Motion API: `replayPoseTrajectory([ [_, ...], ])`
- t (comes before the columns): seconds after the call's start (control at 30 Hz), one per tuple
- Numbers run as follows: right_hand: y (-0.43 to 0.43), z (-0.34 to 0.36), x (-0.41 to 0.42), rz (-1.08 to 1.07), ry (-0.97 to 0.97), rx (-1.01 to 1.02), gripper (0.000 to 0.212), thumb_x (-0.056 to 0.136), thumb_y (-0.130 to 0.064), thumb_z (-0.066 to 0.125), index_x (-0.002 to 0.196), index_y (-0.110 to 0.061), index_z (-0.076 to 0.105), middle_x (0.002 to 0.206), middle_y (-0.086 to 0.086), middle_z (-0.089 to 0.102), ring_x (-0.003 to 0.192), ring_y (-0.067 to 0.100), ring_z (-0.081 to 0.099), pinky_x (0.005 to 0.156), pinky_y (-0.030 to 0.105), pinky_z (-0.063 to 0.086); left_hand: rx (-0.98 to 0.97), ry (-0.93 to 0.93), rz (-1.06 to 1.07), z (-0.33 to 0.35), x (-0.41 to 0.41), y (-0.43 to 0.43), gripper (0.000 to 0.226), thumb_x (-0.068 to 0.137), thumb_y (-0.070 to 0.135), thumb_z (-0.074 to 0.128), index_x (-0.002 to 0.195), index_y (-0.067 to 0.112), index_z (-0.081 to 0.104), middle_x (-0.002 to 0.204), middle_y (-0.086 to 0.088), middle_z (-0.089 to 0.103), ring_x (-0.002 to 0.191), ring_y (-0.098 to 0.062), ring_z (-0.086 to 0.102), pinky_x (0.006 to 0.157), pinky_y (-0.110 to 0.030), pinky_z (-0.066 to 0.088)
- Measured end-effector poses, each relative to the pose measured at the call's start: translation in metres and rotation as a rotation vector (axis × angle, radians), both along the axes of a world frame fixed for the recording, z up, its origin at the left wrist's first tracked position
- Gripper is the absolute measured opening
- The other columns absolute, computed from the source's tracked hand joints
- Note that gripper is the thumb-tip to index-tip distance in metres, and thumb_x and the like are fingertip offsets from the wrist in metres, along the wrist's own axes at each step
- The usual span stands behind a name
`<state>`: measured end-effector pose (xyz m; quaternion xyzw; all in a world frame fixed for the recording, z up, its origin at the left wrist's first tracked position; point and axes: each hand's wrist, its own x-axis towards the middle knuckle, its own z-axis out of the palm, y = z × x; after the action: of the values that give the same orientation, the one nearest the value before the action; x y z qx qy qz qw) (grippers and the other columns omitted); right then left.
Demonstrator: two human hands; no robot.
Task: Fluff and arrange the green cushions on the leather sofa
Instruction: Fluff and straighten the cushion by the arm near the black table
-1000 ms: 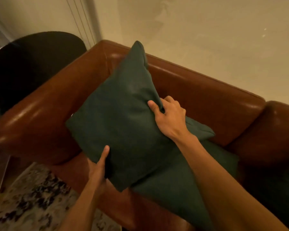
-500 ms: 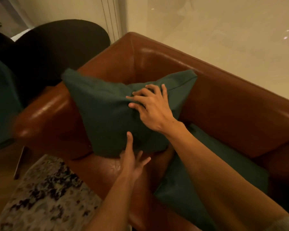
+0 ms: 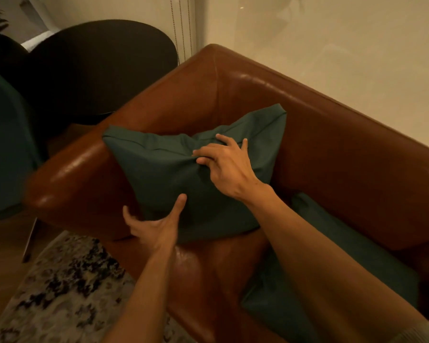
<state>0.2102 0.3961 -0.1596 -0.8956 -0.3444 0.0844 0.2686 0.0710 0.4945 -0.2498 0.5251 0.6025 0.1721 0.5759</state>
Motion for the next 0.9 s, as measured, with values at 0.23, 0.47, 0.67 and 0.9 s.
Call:
replayPoseTrajectory([
  [0.23,0.030,0.017,0.021,0.109,-0.004,0.044,0.025,0.098,-0.026,0.052,0.115,-0.028,0.070,0.123,-0.009,0.067,0.144,0.020,0.032,0.110,0.074,0.009,0.092,-0.152,-0.065,0.023,0.016,0.000,0.138,0.034,0.079,0.083,0.151,0.039,0.022,0.154,0.002,0.037,0.140,-0.024,0.038,0.113,-0.044,0.039],
  [0.47,0.022,0.002,0.021,0.118,-0.118,0.117,0.025,0.095,-0.033,0.056,0.114,-0.038,0.071,0.144,-0.006,0.053,0.143,0.034,0.027,0.115,0.064,0.012,0.204,0.076,0.025,0.026,0.017,-0.034,0.117,0.060,0.058,0.085,0.153,0.029,0.020,0.155,-0.010,0.028,0.137,-0.039,0.037,0.109,-0.060,0.032],
  [0.67,0.004,-0.024,0.005,0.028,-0.119,-0.037,0.049,0.101,-0.037,0.047,0.148,-0.041,0.036,0.164,0.011,0.012,0.150,0.040,0.005,0.121,0.056,0.007,0.250,0.062,0.032,0.013,0.016,-0.031,0.106,0.063,0.048,0.087,0.148,0.024,0.028,0.146,-0.012,0.034,0.130,-0.036,0.045,0.104,-0.053,0.039],
  [0.9,-0.074,-0.064,-0.026,-0.270,0.049,0.120,0.048,0.099,-0.022,0.049,0.146,-0.034,0.042,0.162,0.007,0.021,0.149,0.027,0.019,0.120,0.042,0.023,0.343,0.017,0.000,0.002,0.005,-0.041,0.085,0.067,0.028,0.089,0.134,0.016,0.038,0.132,-0.013,0.035,0.104,-0.021,0.046,0.086,-0.032,0.044],
])
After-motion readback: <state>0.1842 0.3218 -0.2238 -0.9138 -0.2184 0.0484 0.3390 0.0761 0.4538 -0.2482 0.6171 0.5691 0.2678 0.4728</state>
